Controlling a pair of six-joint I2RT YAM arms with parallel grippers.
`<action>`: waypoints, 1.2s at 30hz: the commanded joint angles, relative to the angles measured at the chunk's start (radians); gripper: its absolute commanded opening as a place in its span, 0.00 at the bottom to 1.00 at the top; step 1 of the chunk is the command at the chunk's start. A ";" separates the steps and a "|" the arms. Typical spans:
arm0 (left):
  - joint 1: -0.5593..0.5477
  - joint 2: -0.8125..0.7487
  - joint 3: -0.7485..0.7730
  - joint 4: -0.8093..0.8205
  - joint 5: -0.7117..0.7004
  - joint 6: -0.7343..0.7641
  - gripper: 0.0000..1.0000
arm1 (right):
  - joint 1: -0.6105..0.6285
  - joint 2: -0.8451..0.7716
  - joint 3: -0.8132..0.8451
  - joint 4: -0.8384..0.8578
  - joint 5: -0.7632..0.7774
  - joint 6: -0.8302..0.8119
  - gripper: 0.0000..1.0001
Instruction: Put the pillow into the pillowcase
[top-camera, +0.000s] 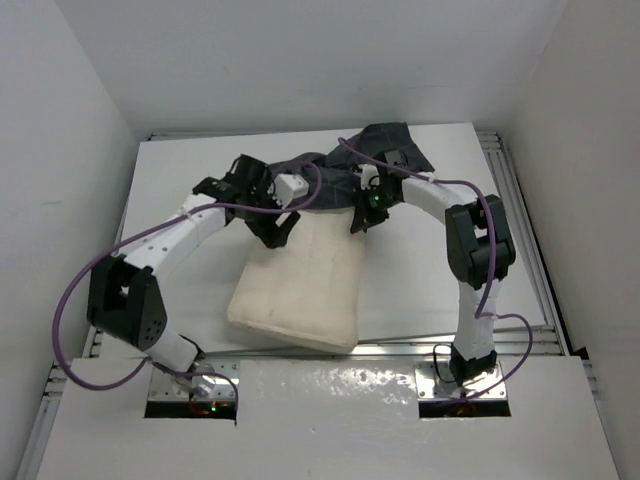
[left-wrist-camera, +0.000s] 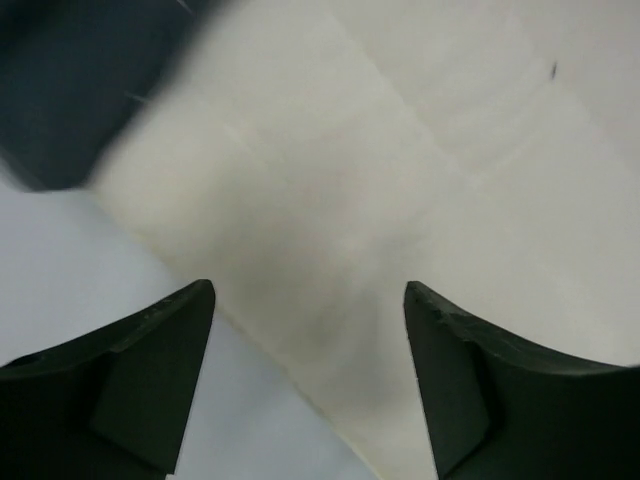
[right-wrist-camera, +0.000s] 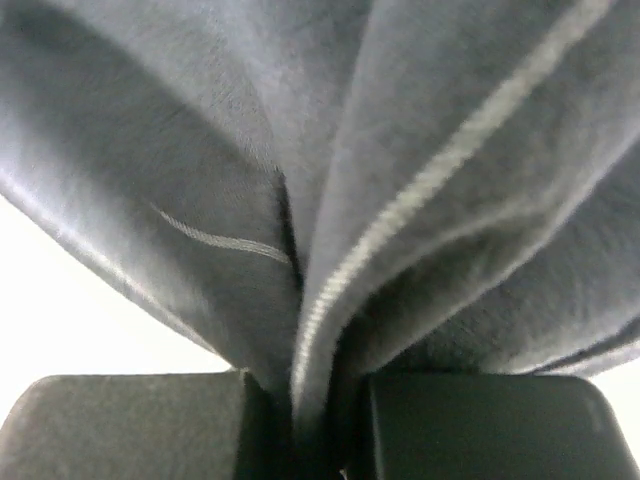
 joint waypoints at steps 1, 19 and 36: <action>-0.007 -0.124 0.095 0.114 -0.102 0.033 0.70 | -0.007 -0.016 -0.052 -0.060 -0.089 -0.128 0.00; 0.043 0.123 -0.048 0.583 -0.313 -0.007 0.67 | -0.013 -0.030 0.039 -0.082 -0.094 -0.170 0.00; 0.029 0.227 -0.064 0.752 -0.337 -0.070 0.00 | -0.015 -0.027 0.012 -0.065 -0.079 -0.120 0.15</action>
